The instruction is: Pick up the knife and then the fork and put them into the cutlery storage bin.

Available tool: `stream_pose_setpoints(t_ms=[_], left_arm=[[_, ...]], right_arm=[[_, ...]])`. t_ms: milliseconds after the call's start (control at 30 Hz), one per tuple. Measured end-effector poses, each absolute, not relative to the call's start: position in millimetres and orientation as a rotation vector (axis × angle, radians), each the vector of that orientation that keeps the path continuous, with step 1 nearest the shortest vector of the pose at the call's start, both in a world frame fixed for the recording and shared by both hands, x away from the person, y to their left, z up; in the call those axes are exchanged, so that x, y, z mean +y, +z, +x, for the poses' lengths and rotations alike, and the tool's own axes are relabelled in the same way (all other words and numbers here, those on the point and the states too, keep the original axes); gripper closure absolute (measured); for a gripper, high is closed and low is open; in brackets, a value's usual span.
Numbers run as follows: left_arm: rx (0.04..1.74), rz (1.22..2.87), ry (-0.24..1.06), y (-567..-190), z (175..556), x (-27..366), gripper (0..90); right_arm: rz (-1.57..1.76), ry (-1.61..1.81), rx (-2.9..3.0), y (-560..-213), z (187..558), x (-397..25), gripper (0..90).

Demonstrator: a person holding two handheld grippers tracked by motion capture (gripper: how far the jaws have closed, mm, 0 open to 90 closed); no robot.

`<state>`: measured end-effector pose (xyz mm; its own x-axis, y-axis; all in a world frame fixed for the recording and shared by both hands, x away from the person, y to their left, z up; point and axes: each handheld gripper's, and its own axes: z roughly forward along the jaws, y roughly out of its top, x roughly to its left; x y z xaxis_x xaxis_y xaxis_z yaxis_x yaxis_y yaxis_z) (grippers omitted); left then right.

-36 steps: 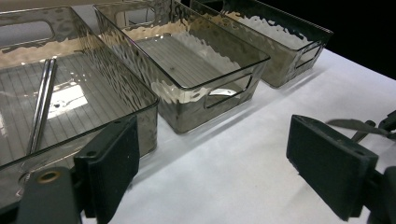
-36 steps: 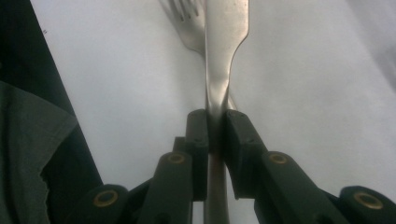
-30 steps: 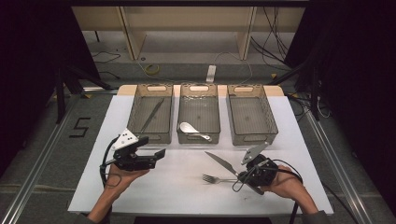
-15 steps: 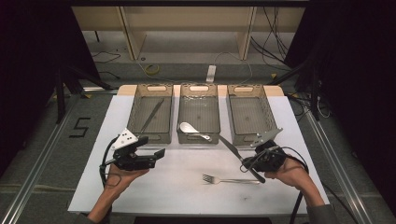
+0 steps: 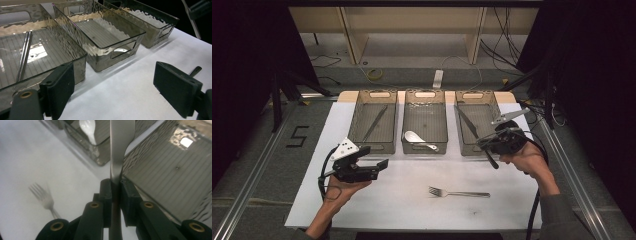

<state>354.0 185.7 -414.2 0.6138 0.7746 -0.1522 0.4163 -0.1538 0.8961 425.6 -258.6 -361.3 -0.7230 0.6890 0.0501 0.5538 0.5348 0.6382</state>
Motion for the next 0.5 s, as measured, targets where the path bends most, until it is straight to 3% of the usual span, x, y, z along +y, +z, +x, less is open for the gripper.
stream_pose_setpoints(t_ms=[500], left_arm=[[0.969, 1.774, 0.418, -414, 354, 186, 17.0]], right_arm=[[1.098, 1.002, 2.523, -344, 463, -242, 81.0]])
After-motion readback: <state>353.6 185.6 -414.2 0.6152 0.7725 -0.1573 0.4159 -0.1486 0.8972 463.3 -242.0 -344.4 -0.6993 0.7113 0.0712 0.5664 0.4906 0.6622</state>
